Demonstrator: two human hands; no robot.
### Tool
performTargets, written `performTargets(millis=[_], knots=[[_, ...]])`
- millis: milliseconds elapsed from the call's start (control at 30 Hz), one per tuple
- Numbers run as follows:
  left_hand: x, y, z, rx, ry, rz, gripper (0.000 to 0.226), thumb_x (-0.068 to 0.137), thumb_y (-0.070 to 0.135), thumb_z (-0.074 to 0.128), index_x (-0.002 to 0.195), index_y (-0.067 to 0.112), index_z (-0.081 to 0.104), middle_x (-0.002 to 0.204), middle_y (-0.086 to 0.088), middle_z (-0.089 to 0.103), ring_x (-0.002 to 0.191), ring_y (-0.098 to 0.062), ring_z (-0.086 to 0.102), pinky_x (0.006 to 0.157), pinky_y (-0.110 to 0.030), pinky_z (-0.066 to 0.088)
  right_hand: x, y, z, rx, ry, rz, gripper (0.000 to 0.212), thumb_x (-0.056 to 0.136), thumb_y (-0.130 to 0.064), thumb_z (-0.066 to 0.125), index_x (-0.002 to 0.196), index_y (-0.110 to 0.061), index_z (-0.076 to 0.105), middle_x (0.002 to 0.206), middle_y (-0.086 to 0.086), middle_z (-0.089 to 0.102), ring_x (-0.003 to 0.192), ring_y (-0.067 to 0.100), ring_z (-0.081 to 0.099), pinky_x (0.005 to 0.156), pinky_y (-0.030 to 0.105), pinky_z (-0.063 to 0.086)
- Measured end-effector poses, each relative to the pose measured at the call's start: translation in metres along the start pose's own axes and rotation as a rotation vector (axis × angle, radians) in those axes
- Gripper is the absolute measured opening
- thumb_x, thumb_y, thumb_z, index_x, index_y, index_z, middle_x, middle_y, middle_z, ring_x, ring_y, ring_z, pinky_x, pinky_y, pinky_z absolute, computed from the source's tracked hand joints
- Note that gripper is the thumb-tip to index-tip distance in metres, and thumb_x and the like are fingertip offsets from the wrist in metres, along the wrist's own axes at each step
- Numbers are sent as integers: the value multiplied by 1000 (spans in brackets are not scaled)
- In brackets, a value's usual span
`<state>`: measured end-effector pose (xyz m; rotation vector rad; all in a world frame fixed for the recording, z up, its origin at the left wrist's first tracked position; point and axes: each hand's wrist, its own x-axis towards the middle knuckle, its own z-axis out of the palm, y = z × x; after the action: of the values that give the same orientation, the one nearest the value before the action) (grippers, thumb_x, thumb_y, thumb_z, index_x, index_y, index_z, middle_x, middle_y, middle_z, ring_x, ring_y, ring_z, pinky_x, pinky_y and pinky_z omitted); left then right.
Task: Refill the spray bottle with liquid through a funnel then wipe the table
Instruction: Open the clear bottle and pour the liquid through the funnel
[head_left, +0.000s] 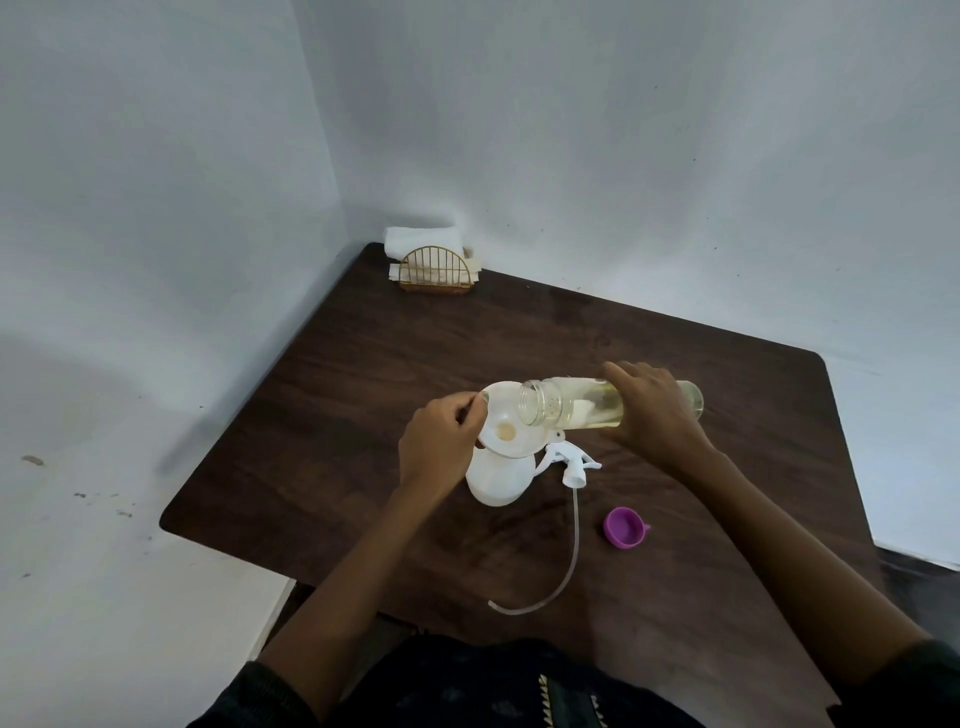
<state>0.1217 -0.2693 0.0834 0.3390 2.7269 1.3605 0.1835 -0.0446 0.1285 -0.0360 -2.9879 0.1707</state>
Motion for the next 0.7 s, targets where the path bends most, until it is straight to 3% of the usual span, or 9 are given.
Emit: performTargets(millis=[700], knots=[[1, -3, 2, -1, 1, 8, 38, 93, 37, 48, 63, 16, 56, 51, 3, 51, 55, -18, 56, 50, -28, 33, -1, 1, 2, -9, 1, 3, 48, 63, -24, 81, 102, -7, 60, 95, 11, 66, 83, 31, 57, 76, 38, 39]])
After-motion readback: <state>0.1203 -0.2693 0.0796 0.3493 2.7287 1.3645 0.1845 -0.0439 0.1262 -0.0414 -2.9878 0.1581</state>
